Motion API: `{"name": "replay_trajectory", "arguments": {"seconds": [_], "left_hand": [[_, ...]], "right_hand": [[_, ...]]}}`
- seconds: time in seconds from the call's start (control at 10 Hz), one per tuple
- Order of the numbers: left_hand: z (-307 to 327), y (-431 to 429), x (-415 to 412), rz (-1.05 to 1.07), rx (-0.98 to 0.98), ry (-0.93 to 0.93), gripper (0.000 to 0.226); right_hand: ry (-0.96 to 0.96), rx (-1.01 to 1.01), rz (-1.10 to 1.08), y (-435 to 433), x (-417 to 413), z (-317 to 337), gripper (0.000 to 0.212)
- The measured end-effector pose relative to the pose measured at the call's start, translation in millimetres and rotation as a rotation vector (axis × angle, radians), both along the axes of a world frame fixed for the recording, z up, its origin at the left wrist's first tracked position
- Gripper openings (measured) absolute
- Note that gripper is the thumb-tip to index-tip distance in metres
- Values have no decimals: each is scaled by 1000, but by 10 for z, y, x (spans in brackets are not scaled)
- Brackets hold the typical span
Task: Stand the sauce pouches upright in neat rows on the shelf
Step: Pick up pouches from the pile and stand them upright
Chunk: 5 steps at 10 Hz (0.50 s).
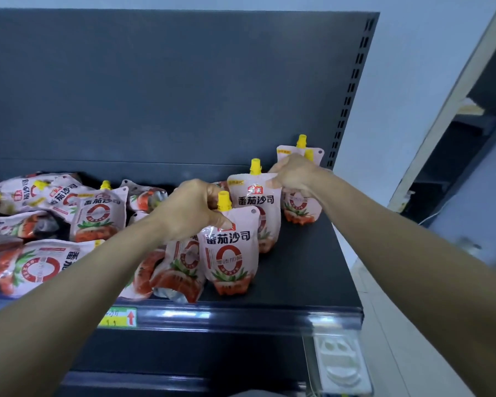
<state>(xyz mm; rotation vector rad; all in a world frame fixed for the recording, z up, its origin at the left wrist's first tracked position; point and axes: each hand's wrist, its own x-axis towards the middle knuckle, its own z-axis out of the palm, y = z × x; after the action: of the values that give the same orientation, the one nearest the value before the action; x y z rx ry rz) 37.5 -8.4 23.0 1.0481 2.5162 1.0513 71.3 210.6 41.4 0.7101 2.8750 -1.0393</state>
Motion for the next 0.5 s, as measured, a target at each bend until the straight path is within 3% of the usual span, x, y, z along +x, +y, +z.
{"name": "replay_trajectory", "arguments": {"seconds": [0.1, 0.2, 0.5], "left_hand": [[-11, 110, 0, 0, 28, -29, 24], [-14, 275, 59, -40, 56, -45, 32], [-29, 803, 295, -171, 90, -68, 23]], "right_hand": [[29, 99, 28, 157, 109, 58, 8], [64, 186, -12, 288, 267, 105, 27], [73, 176, -47, 535, 500, 54, 30]]}}
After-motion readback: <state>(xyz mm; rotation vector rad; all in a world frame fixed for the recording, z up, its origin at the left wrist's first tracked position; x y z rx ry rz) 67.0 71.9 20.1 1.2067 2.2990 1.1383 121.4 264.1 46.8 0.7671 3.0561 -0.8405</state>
